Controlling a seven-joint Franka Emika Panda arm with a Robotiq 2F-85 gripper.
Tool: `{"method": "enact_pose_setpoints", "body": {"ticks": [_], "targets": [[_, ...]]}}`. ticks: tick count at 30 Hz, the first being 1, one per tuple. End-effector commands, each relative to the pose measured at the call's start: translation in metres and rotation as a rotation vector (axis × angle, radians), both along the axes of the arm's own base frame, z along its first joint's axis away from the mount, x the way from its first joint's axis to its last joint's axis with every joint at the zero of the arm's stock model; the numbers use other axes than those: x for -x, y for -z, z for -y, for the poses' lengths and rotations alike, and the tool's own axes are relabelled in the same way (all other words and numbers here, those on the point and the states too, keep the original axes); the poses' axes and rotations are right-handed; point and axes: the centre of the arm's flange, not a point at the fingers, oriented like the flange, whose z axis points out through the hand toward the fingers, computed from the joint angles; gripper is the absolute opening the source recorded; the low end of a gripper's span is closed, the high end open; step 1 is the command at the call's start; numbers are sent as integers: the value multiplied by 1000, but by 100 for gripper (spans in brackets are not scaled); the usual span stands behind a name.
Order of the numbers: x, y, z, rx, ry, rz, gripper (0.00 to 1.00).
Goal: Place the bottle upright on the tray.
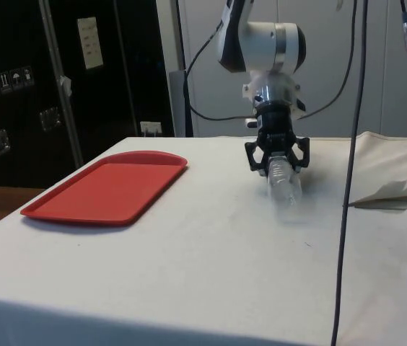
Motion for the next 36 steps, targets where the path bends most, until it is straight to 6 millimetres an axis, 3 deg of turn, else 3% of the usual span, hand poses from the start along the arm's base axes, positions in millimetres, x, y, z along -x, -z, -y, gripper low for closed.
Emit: {"method": "enact_pose_setpoints", "body": {"ticks": [1,4,10,22,36], "targets": [[-1,2,-1,-2,0,0,46],[-1,-1,0,-8,0,-1,37],[-1,0,0,-9,1,-1,33],[-17,-11,2,1,9,6,33],[-37,-45,2,5,33,16,33]]}}
